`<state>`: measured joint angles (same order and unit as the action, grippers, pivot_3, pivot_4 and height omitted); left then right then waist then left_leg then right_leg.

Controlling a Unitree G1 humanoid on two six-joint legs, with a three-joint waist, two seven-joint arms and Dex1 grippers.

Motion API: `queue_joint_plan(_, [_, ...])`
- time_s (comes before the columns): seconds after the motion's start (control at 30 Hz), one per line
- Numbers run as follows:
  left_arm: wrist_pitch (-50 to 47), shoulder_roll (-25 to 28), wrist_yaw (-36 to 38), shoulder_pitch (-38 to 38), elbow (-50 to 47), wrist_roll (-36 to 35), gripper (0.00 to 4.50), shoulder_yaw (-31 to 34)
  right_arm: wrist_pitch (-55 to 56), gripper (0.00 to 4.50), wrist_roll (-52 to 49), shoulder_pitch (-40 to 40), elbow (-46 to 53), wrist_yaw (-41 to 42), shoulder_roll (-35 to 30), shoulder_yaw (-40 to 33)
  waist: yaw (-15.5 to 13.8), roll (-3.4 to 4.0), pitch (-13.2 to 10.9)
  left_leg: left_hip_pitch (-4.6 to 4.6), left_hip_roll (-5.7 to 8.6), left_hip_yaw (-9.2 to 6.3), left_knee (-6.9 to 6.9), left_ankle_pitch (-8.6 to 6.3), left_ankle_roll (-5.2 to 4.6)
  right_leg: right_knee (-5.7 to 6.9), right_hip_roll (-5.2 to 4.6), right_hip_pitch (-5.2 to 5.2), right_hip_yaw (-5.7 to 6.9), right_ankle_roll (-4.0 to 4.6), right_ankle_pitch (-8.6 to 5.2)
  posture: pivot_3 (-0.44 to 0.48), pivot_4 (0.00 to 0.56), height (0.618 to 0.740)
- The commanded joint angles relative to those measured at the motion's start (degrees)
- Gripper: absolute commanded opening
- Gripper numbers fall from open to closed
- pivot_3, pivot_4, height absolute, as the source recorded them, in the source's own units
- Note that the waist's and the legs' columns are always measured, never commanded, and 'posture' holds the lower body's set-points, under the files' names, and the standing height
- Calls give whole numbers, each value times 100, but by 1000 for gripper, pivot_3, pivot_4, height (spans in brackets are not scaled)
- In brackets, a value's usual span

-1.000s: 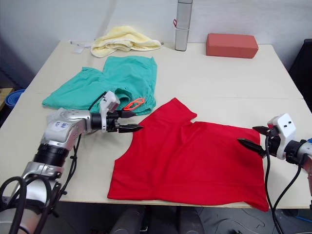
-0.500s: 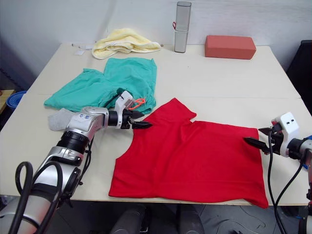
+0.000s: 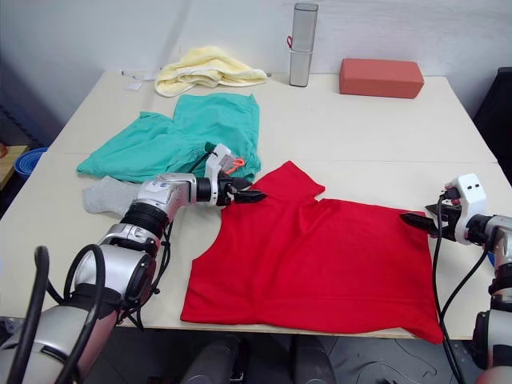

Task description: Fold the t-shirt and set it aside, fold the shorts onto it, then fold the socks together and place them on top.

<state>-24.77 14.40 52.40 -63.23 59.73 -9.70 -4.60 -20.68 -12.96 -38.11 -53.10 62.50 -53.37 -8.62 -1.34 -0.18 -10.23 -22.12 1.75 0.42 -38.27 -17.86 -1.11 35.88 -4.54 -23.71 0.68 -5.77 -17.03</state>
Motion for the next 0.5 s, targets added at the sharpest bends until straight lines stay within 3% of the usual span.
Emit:
queue_joint_plan(0.03, [74, -157, 84, -66, 288, 152, 4069, -13, -46, 4096, 149, -150, -208, 352, -35, 154, 1, 0, 0, 0, 0, 0, -1, 0, 0, 1, 0, 1, 2, -1, 0, 0, 150, 740])
queue_joint_plan(0.2, [286, -238, -4, -108, 530, 246, 2722, 105, 284, 2617, 433, -301, -571, 410, -55, 298, 3, 0, 1, 0, 1, 0, 0, -1, 1, 0, 0, 0, 5, -2, 1, 0, 150, 740])
queue_joint_plan(0.33, [465, -321, -205, -154, 724, 245, 1456, 298, 695, 1181, 669, -332, -833, 503, -142, 392, 0, -1, 1, 0, 1, 1, -1, -1, 1, -1, 0, 0, 6, -2, 1, 0, 150, 740])
queue_joint_plan(0.43, [538, -352, -298, -166, 829, 242, 1439, 431, 890, 193, 723, -324, -897, 531, -150, 405, 1, -2, 1, 0, 1, 1, -1, -1, 1, -1, 0, 1, 8, -2, 1, 0, 150, 740])
queue_joint_plan(0.5, [511, -385, -354, -168, 878, 191, 1439, 555, 1015, 46, 704, -306, -900, 529, -136, 375, 0, -2, 1, 0, 1, 1, -4, -1, 2, 0, 0, 2, 8, -5, 3, 0, 150, 740])
